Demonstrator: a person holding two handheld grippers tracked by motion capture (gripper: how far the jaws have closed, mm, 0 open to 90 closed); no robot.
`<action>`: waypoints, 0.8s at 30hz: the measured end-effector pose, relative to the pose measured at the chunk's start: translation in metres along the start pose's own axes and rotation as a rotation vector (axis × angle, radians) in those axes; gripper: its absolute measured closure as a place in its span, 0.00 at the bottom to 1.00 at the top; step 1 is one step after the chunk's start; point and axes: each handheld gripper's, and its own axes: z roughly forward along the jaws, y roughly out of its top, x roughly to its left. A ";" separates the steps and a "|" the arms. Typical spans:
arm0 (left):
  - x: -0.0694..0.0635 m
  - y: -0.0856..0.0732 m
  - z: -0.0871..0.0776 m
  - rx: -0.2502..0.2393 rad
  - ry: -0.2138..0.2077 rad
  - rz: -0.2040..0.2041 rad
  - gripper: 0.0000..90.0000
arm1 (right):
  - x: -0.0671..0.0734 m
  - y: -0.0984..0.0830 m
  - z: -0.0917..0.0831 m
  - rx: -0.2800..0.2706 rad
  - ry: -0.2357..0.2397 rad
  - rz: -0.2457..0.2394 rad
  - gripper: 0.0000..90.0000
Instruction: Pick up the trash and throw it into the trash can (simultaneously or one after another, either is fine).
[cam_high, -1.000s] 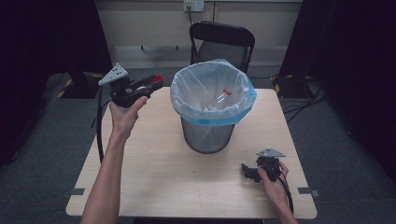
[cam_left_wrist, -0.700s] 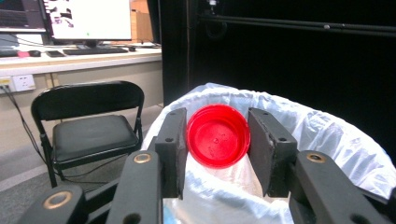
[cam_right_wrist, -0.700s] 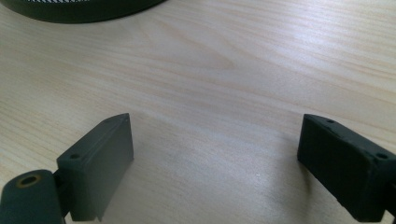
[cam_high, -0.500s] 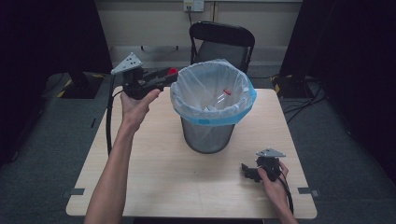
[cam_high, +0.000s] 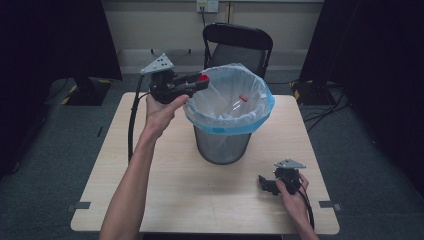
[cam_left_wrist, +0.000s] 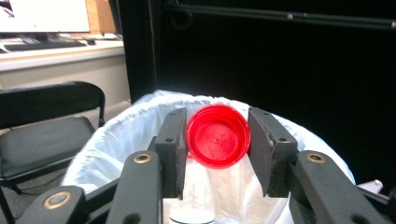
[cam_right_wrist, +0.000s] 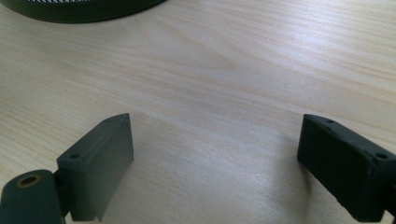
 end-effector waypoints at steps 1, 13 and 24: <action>-0.001 0.000 0.002 0.009 -0.009 0.002 0.66 | 0.000 0.000 0.000 0.000 0.000 0.000 0.11; 0.001 -0.007 0.015 0.112 -0.032 0.009 0.66 | 0.000 0.000 0.000 0.000 -0.001 0.001 0.11; 0.002 -0.014 0.018 0.130 0.013 0.013 0.38 | 0.000 0.000 0.000 0.000 0.000 0.000 0.11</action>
